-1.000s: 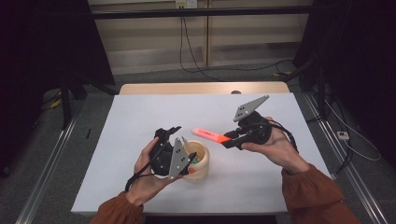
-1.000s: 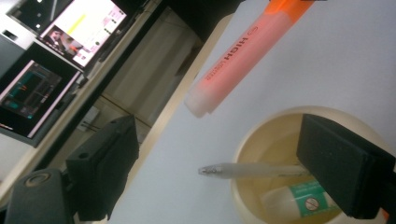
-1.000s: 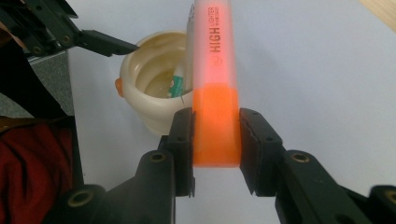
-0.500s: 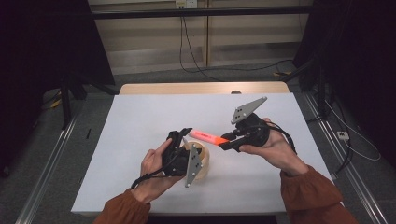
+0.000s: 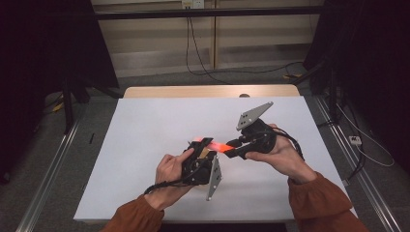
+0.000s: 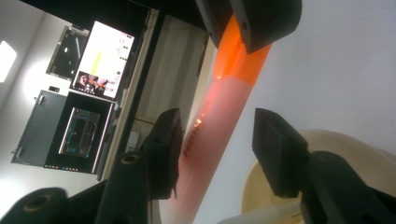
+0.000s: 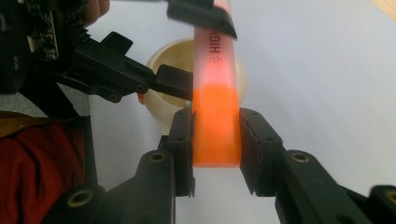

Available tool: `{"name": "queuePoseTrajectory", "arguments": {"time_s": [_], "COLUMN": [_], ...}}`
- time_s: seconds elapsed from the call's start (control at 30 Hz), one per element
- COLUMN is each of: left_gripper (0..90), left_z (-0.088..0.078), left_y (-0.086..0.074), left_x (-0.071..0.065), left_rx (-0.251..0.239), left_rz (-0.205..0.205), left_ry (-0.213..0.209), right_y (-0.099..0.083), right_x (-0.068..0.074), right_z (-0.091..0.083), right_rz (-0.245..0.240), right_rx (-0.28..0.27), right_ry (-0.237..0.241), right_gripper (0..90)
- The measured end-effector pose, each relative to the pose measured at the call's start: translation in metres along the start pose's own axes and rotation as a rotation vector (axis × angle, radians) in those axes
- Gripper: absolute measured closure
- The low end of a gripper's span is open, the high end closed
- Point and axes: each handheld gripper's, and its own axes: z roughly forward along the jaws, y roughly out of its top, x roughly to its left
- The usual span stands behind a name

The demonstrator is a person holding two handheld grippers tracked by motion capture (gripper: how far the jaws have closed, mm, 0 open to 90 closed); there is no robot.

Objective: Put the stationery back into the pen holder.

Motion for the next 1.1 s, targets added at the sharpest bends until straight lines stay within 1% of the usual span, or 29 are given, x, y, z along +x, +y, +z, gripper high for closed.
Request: {"name": "queuePoseTrajectory", "arguments": {"time_s": [0.07, 0.1, 0.13, 0.17, 0.2, 0.27, 0.33, 0.4, 0.43, 0.47, 0.53, 0.57, 0.6, 0.63, 0.67, 0.7, 0.73, 0.77, 0.8, 0.83, 0.9, 0.93, 0.97, 1.0, 1.07, 1.1], "left_gripper": [57.4, 59.2, 61.9, 64.2, 67.0, 69.3, 71.6, 74.4, 75.2, 75.6, 77.2, 77.3, 77.4, 77.4, 77.4, 77.4, 77.4, 77.4, 77.4, 77.4, 77.4, 77.4, 77.5, 77.4, 77.5, 77.5], "left_z": [0.001, 0.000, 0.001, 0.002, 0.002, 0.003, 0.003, 0.004, 0.004, 0.004, 0.004, 0.004, 0.004, 0.003, 0.003, 0.003, 0.003, 0.002, 0.001, 0.001, 0.001, 0.002, 0.002, 0.002, 0.002, 0.001], "left_y": [0.000, 0.001, 0.001, 0.001, 0.002, 0.004, 0.005, 0.005, 0.006, 0.006, 0.005, 0.004, 0.004, 0.004, 0.004, 0.003, 0.003, 0.003, 0.004, 0.004, 0.003, 0.002, 0.001, -0.001, -0.003, -0.004], "left_x": [-0.001, 0.001, 0.001, 0.000, 0.000, -0.002, -0.004, -0.007, -0.007, -0.006, -0.004, -0.002, -0.002, -0.001, 0.000, -0.001, 0.000, -0.001, 0.000, -0.002, -0.001, 0.000, 0.002, 0.005, 0.008, 0.011], "left_rx": [0.007, 0.029, 0.031, 0.031, 0.034, 0.044, 0.049, 0.046, 0.054, 0.050, 0.037, 0.038, 0.036, 0.046, 0.046, 0.043, 0.047, 0.038, 0.038, 0.021, 0.027, 0.026, 0.019, 0.023, 0.012, 0.022], "left_rz": [0.006, 0.036, 0.043, 0.040, 0.056, 0.095, 0.106, 0.103, 0.101, 0.104, 0.074, 0.067, 0.051, 0.050, 0.046, 0.028, 0.020, 0.007, 0.007, -0.035, -0.045, -0.062, -0.085, -0.091, -0.147, -0.162], "left_ry": [-0.001, -0.005, -0.001, -0.002, -0.002, 0.015, 0.007, 0.001, -0.005, -0.008, -0.013, -0.024, -0.034, -0.035, -0.040, -0.047, -0.054, -0.054, -0.059, -0.064, -0.071, -0.079, -0.088, -0.091, -0.108, -0.117], "right_y": [0.000, 0.000, 0.000, 0.001, 0.001, 0.001, 0.001, 0.001, 0.000, 0.000, -0.001, -0.002, -0.003, -0.003, -0.003, -0.003, -0.003, -0.003, -0.004, -0.005, -0.006, -0.007, -0.008, -0.009, -0.012, -0.012], "right_x": [0.000, 0.000, 0.000, 0.000, 0.000, 0.000, -0.001, -0.002, -0.002, -0.003, -0.003, -0.003, -0.004, -0.004, -0.005, -0.005, -0.005, -0.006, -0.007, -0.007, -0.007, -0.007, -0.007, -0.007, -0.008, -0.008], "right_z": [0.001, 0.001, 0.002, 0.003, 0.003, 0.004, 0.003, 0.002, 0.001, 0.000, -0.001, -0.001, -0.001, -0.001, -0.001, -0.001, -0.002, -0.002, -0.002, -0.002, -0.002, -0.002, -0.002, -0.002, -0.001, -0.001], "right_rz": [-0.003, -0.006, -0.003, 0.001, 0.001, 0.001, 0.009, 0.013, 0.018, 0.016, 0.022, 0.025, 0.026, 0.033, 0.038, 0.038, 0.042, 0.042, 0.045, 0.051, 0.058, 0.061, 0.059, 0.058, 0.064, 0.070], "right_rx": [0.004, 0.007, 0.006, 0.003, 0.004, 0.001, -0.003, -0.012, -0.019, -0.025, -0.043, -0.055, -0.061, -0.063, -0.063, -0.063, -0.070, -0.073, -0.079, -0.085, -0.093, -0.098, -0.096, -0.094, -0.103, -0.102], "right_ry": [-0.002, 0.002, 0.002, 0.004, 0.006, 0.006, 0.008, 0.012, 0.015, 0.017, 0.018, 0.023, 0.021, 0.018, 0.016, 0.011, 0.001, 0.000, 0.004, 0.003, -0.002, -0.007, -0.024, -0.039, -0.038, -0.054], "right_gripper": [68.1, 68.1, 68.1, 68.1, 68.1, 68.0, 68.0, 67.9, 67.8, 67.7, 67.5, 67.4, 67.0, 66.3, 64.7, 61.8, 58.4, 56.0, 52.8, 50.1, 44.7, 42.8, 40.7, 38.6, 34.2, 31.0]}}
